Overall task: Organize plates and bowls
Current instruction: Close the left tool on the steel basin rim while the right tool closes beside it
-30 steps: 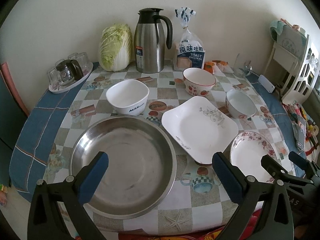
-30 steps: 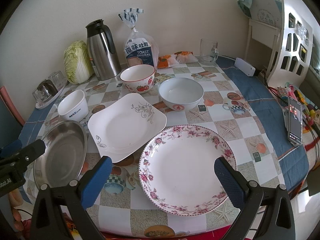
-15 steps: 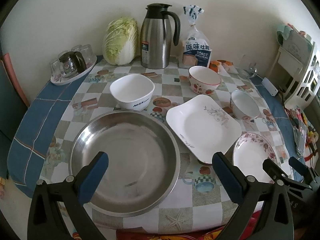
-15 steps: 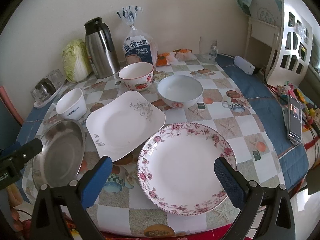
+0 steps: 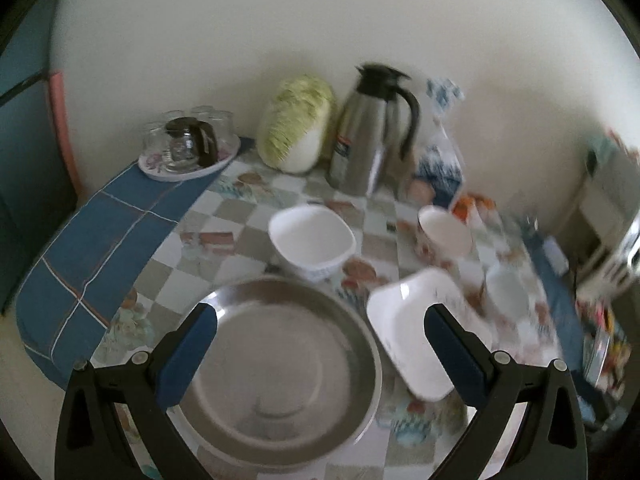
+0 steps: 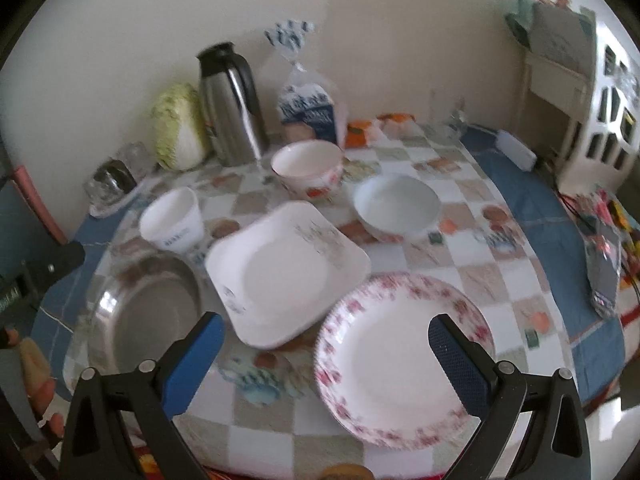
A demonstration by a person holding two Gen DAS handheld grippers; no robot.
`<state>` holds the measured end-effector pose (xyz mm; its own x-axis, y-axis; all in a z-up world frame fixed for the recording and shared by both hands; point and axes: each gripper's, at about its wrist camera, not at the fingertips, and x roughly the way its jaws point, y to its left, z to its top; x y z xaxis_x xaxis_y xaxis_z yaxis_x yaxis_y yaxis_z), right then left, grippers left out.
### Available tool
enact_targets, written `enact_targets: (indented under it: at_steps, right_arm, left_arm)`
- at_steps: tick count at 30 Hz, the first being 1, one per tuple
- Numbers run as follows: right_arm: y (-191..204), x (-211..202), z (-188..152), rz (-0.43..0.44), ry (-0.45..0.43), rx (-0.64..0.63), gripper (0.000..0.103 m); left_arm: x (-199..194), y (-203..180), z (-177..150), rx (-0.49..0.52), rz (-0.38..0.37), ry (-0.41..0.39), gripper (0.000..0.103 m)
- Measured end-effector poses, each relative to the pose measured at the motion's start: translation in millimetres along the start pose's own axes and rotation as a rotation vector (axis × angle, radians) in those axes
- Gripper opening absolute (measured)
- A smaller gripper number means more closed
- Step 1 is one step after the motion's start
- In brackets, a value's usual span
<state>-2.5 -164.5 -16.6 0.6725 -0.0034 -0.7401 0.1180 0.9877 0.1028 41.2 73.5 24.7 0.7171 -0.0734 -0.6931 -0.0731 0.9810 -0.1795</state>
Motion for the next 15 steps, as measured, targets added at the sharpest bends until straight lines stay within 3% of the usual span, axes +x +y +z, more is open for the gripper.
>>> enact_targets:
  at_steps: [9, 15]
  right_arm:
    - [38, 11, 33, 0.094, -0.051, 0.011, 0.103]
    - [61, 38, 28, 0.203, 0.01, -0.002, 0.103]
  left_arm:
    - [2, 24, 25, -0.135, 0.144, -0.067, 0.103]
    - [19, 43, 19, -0.161, 0.234, -0.042, 0.103]
